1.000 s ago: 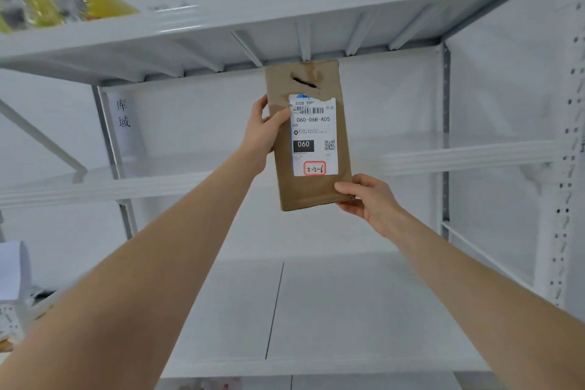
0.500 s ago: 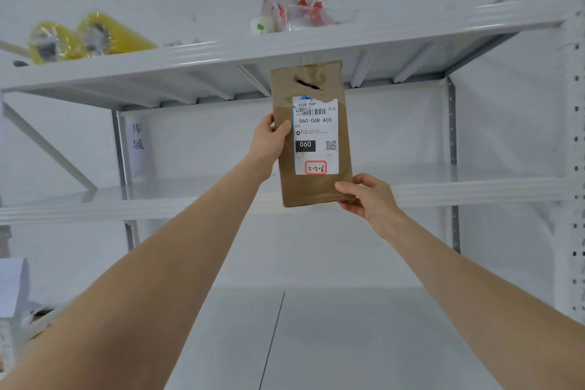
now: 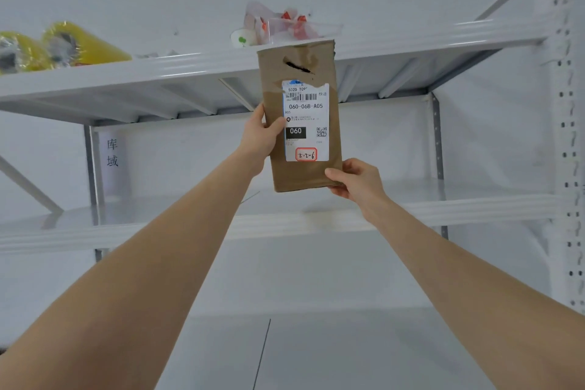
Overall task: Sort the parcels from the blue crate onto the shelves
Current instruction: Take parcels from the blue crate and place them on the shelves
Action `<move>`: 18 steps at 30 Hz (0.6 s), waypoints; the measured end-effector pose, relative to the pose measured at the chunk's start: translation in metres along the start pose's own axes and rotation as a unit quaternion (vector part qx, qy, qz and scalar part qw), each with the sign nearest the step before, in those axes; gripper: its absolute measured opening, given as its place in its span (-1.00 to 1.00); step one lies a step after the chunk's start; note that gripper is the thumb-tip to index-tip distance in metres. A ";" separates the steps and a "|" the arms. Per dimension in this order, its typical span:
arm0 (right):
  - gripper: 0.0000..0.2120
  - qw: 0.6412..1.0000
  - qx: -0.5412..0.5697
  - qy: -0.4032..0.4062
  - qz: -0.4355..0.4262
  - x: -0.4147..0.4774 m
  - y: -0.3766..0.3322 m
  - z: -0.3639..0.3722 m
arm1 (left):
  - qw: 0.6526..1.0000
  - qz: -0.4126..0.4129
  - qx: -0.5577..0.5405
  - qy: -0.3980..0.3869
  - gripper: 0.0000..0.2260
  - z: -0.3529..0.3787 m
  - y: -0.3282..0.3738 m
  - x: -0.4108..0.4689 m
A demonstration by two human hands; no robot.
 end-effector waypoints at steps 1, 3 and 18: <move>-0.88 1.000 -0.014 0.015 -0.005 0.004 0.003 -0.005 | 1.000 0.003 -0.001 -0.005 -0.65 0.006 -0.004 0.005; -0.89 0.998 -0.045 0.045 -0.013 0.012 0.009 -0.016 | 1.000 0.008 -0.004 -0.022 -0.64 0.019 -0.015 0.015; -0.89 0.916 -0.378 0.133 0.000 0.067 0.037 -0.046 | 0.996 -0.024 -0.007 -0.090 -0.60 0.065 -0.094 0.074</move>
Point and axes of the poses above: each hand's wrist, its own x-axis towards the middle knuckle, its own z-axis out of the palm, y = z × x, the point moved 8 cm from there along x, towards the middle knuckle, and after that the axes turned 3 degrees about z, right-handed, at the moved point
